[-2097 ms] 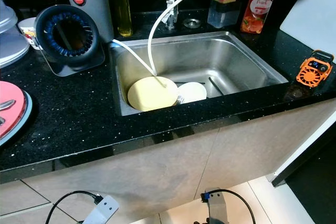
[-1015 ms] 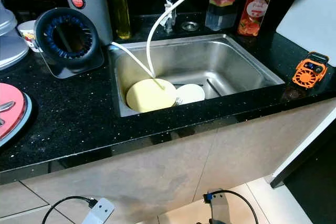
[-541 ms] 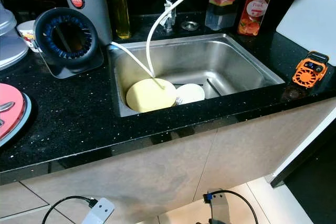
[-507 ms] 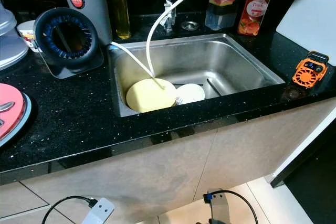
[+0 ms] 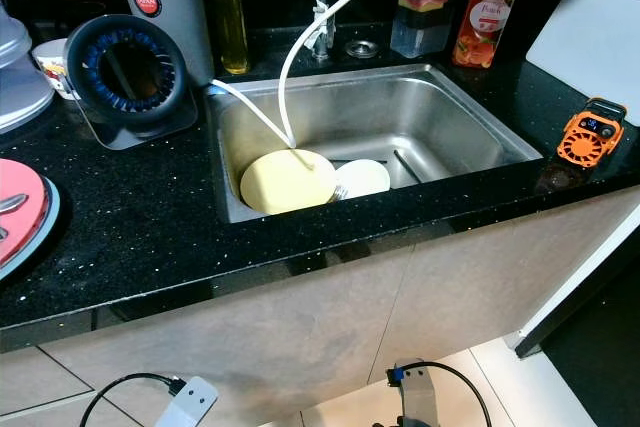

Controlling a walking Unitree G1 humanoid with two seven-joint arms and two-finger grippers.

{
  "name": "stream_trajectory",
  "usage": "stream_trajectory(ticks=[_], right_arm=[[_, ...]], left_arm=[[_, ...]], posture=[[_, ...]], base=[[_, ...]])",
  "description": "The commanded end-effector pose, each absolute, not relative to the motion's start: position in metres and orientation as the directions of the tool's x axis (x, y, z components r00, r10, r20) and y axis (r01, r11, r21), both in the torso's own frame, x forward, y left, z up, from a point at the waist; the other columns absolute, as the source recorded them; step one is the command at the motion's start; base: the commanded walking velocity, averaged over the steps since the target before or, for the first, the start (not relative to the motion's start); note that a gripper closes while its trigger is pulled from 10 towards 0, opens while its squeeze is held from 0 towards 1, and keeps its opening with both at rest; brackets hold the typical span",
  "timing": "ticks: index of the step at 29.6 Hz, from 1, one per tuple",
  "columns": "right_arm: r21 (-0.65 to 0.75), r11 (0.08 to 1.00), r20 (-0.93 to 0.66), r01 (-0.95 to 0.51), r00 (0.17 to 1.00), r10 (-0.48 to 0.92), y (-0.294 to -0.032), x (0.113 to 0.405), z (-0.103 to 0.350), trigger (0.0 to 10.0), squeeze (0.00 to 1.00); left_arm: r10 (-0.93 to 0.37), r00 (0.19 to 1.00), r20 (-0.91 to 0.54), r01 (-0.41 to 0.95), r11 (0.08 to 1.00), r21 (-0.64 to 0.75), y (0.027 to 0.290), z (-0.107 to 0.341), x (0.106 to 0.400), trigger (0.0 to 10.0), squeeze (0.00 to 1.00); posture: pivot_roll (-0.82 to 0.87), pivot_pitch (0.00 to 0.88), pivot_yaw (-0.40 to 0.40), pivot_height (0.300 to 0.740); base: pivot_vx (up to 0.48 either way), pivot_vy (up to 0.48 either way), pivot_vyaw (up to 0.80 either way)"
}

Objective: Kitchen organization

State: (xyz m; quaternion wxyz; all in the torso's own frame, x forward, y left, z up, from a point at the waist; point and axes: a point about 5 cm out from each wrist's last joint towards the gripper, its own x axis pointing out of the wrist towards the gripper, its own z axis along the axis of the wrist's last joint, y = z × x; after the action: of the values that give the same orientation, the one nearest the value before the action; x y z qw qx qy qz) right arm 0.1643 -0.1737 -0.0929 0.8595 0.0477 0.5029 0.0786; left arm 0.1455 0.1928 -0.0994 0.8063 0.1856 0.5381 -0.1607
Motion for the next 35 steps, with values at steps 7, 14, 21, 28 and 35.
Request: stream_trajectory(ticks=[7, 14, 21, 28, 35], right_arm=[[0.156, 0.983, -0.863, -0.098, 0.470, 0.184, -0.1745, 0.1626, -0.0937, 10.0, 0.00], [0.155, 0.983, -0.862, -0.098, 0.472, 0.183, -0.1744, 0.1638, -0.0932, 10.0, 0.00], [0.158, 0.979, -0.856, -0.131, 0.475, 0.202, -0.1737, 0.1648, -0.0924, 10.0, 0.00], [0.170, 0.975, -0.852, -0.143, 0.476, 0.218, -0.1715, 0.1663, -0.0918, 10.0, 0.00], [0.176, 0.974, -0.851, -0.144, 0.475, 0.224, -0.1713, 0.1665, -0.0916, 10.0, 0.00]], left_arm=[[-0.062, 0.330, -0.942, 0.462, 0.881, 0.104, 0.1933, -0.1025, 0.1369, 10.0, 0.00], [-0.061, 0.330, -0.942, 0.462, 0.881, 0.105, 0.1935, -0.1023, 0.1376, 10.0, 0.00], [-0.064, 0.328, -0.942, 0.443, 0.892, 0.094, 0.1930, -0.1030, 0.1358, 10.0, 0.00], [-0.061, 0.330, -0.942, 0.443, 0.891, 0.097, 0.1930, -0.1028, 0.1365, 10.0, 0.00], [-0.051, 0.331, -0.942, 0.424, 0.900, 0.101, 0.1951, -0.1028, 0.1358, 10.0, 0.00]], posture=[[0.04, 0.000, -0.031, 0.740], [0.04, 0.001, -0.032, 0.740], [0.05, 0.000, -0.035, 0.740], [0.06, 0.004, -0.035, 0.740], [0.06, 0.008, -0.039, 0.740]], base=[[0.000, 0.000, 0.00], [0.000, 0.000, 0.00], [0.000, 0.000, 0.23], [0.000, 0.000, 0.79], [0.000, 0.000, 0.79]])
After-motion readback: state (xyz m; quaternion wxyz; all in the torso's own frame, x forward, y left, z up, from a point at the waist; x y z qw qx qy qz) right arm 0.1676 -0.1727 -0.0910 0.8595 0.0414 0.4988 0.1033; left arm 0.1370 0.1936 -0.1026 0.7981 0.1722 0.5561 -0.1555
